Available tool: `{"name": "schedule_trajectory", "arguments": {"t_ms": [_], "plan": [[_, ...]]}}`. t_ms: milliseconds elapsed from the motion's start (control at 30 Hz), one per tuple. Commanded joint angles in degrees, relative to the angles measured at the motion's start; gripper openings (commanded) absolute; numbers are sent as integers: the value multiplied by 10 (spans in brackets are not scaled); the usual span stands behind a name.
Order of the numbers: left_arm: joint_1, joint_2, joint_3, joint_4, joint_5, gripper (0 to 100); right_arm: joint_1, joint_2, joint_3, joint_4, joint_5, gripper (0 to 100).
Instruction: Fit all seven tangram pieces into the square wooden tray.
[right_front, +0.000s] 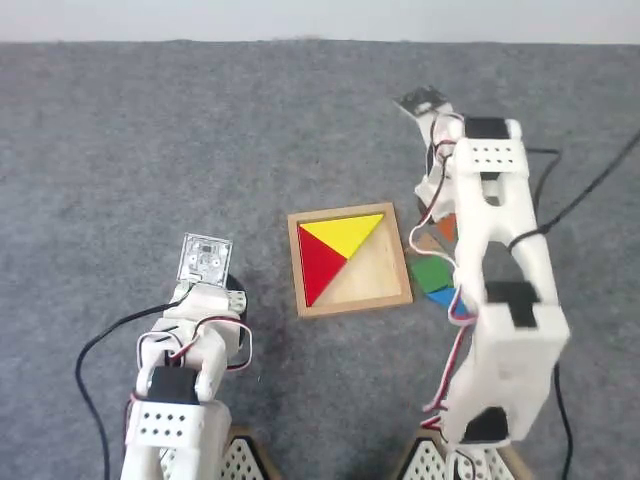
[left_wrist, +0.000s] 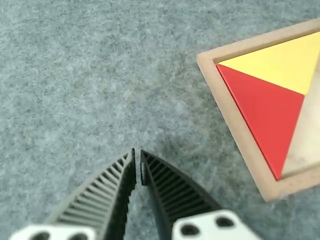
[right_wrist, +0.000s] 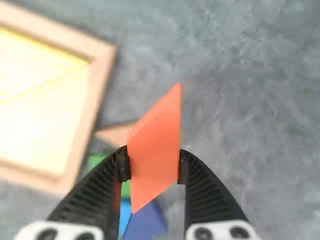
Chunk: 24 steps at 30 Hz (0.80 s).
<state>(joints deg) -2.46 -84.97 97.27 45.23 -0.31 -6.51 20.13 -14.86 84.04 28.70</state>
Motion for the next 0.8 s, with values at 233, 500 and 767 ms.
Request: {"name": "schedule_trajectory", "arguments": {"t_ms": [233,500,767], "plan": [[-3,-7,-5,4,4,15,-192,-181,187,-33,104,8],[-3,-7,-5,4,4,15,-248,-246,331,-134,159,8],[-3,-7,-5,4,4,15,-212,-245,327,-186,0,9]]}}
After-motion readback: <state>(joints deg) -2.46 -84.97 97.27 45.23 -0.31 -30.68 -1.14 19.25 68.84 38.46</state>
